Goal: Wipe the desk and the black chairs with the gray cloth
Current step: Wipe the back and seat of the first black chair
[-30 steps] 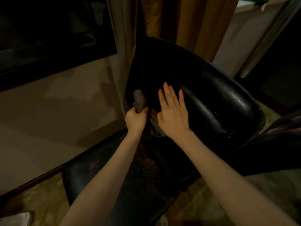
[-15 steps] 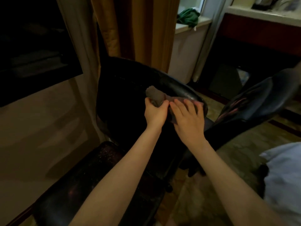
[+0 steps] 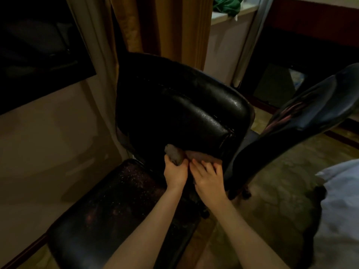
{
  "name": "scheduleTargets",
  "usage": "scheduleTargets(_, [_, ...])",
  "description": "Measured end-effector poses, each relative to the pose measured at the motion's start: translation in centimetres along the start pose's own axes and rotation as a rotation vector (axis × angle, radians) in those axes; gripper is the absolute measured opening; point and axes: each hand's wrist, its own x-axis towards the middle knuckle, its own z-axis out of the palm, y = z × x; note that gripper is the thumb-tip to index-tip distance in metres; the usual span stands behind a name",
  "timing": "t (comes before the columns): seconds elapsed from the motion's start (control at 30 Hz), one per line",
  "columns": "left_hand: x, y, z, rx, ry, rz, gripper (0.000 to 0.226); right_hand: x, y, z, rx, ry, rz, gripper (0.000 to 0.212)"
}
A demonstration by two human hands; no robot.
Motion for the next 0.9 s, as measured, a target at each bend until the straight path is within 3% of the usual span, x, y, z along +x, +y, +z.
scheduleTargets(0.13, [0.4,-5.7,-1.3,0.155,0.0,-0.178,0.058,-4.5,-2.6,2.2,0.096,-0.246,0.062,0.039])
scheduleTargets(0.17, [0.4,-7.0,-1.8,0.231,-0.026,-0.226,0.06,-5.4,-3.4,2.1,0.146,-0.371,0.101,0.035])
scheduleTargets(0.27, [-1.1,-10.5,-3.1,0.363,-0.088,-0.322,0.065,-7.2,-4.5,1.3,0.237,-0.778,0.249,0.053])
scheduleTargets(0.33, [-2.6,-11.4,-3.4,0.303,-0.074,-0.346,0.064,-8.7,-4.7,1.0,0.287,-0.831,0.301,0.054])
scheduleTargets(0.4, [-4.3,-10.7,-2.9,0.231,-0.068,-0.286,0.059,-9.3,-4.1,-0.9,0.313,-0.71,0.267,0.06])
scheduleTargets(0.47, [-6.0,-8.3,-1.9,0.157,-0.084,-0.151,0.053,-9.7,-2.6,-1.5,0.312,-0.465,0.255,0.061])
scheduleTargets(0.53, [-7.4,-4.2,-0.6,0.13,-0.061,0.038,0.049,-8.3,-0.6,-2.9,0.309,-0.19,0.22,0.046])
scheduleTargets(0.6, [-8.5,0.0,0.9,0.167,0.004,0.258,0.04,-5.6,1.0,-4.4,0.321,0.062,0.257,0.045])
scheduleTargets(0.67, [-9.2,3.7,2.4,0.239,0.058,0.492,0.036,-3.0,2.2,-6.0,0.388,0.199,0.359,0.039])
scheduleTargets(0.77, [-9.5,7.2,4.8,0.412,0.058,0.723,0.034,-0.7,2.7,-7.3,0.508,0.226,0.591,0.037])
scheduleTargets(0.9, [-7.7,5.6,6.1,0.645,0.011,0.771,0.026,-1.0,2.7,-4.7,0.647,0.035,0.781,0.034])
